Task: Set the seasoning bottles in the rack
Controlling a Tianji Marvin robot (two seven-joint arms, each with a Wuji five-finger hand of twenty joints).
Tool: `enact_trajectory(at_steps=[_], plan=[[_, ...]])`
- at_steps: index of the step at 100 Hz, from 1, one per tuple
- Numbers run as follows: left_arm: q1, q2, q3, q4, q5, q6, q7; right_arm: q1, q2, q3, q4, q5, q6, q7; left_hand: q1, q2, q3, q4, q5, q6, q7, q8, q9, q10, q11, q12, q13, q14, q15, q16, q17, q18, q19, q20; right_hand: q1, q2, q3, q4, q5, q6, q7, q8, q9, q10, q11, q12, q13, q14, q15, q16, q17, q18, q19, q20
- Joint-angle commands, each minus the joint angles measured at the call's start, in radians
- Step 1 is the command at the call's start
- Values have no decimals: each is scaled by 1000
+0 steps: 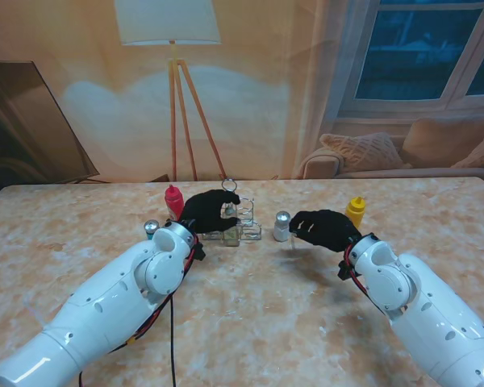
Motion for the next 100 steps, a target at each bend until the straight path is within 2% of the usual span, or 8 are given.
enact_trajectory(at_steps=[1, 47, 74, 100], plan=[[16, 7, -14, -28, 9, -9, -9, -8, -3, -1, -3, -2, 0, 14, -27, 20, -20, 20, 9, -13, -12, 17, -38, -3, -15, -10, -19, 8, -2, 4, -18, 15, -16, 21, 19, -24, 11, -20, 2, -24, 13, -2, 11, -23, 10, 26, 18, -15, 9, 24, -12, 16, 7, 14], [164, 44, -142, -180, 92, -52, -3, -8, -3, -1, -3, -2, 0, 14, -11, 45, -45, 26, 6, -21, -16, 26, -34, 5, -25, -13, -28, 15, -5, 3, -26, 21, -13, 33, 18, -23, 11, -20, 3, -25, 13, -1, 11, -22, 10, 27, 18, -13, 9, 24, -11, 16, 7, 14], [225, 50, -174, -201, 89, -47, -6, -12, -3, 2, -5, -5, -5, 12, 9, 70, -73, 31, 7, -18, -28, 25, -25, 15, -24, -9, -31, 23, -4, 4, -31, 24, -16, 36, 18, -24, 11, -20, 3, -26, 13, -1, 11, -24, 10, 26, 18, -14, 9, 24, -13, 16, 6, 14], [262, 50, -185, -200, 102, -45, 21, -11, -3, 2, -6, -5, -3, 13, 36, 87, -92, 38, 22, -19, -29, 28, -5, 14, -17, -3, -28, 29, -2, 6, -33, 29, -15, 41, 18, -28, 11, -20, 4, -25, 13, -2, 11, -25, 9, 26, 16, -14, 7, 23, -11, 17, 7, 14]])
